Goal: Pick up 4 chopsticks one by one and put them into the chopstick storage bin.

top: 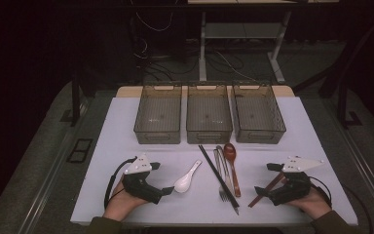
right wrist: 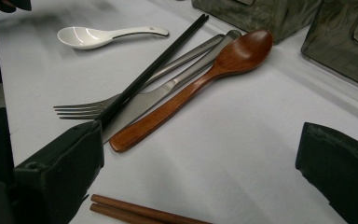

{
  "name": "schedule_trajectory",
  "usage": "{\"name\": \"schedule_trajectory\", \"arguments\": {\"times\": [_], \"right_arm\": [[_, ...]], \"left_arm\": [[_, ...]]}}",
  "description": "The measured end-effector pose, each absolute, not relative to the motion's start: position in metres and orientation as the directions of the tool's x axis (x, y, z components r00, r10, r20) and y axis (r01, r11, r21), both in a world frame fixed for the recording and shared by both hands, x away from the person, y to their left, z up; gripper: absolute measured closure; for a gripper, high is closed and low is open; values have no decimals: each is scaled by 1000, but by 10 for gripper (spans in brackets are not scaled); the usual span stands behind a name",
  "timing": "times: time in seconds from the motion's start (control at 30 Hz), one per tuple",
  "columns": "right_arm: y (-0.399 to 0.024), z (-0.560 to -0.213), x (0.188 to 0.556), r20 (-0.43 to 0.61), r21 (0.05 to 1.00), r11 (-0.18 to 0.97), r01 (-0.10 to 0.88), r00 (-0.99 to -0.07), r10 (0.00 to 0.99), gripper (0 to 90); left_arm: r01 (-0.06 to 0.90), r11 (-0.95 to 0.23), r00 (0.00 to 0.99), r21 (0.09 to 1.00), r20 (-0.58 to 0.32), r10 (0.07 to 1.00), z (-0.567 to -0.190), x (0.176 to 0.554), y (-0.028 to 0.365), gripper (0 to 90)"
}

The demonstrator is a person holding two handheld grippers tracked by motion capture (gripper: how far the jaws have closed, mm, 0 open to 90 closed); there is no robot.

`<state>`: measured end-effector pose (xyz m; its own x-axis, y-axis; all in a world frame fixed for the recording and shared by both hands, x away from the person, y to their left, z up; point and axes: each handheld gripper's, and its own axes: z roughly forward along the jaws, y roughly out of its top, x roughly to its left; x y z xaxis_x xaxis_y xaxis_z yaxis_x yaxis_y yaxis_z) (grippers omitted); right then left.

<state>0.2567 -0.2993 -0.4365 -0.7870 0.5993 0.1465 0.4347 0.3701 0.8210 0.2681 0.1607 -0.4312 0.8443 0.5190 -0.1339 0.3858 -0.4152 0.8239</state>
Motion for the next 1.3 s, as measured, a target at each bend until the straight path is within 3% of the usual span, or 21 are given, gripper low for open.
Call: {"name": "schedule_trajectory", "arguments": {"times": [0.4, 0.67, 0.73, 1.07, 1.3], "right_arm": [[-301, -433, 254, 168, 806, 394, 442, -809, 564, 149], [-297, -433, 249, 182, 782, 449, 432, -848, 498, 391], [-297, -433, 248, 184, 778, 458, 430, -853, 489, 413], [-292, -438, 242, 209, 753, 508, 418, -884, 418, 768], [-287, -442, 240, 219, 723, 559, 407, -902, 373, 892]], "left_arm": [[392, -405, 842, 826, -144, 520, -432, 266, 161, 23], [392, -406, 842, 826, -144, 519, -431, 264, 160, 27], [391, -405, 843, 826, -145, 517, -431, 264, 160, 27], [401, -394, 838, 827, -157, 523, -432, 265, 160, 30], [402, -401, 839, 823, -156, 522, -433, 266, 159, 30]]}}
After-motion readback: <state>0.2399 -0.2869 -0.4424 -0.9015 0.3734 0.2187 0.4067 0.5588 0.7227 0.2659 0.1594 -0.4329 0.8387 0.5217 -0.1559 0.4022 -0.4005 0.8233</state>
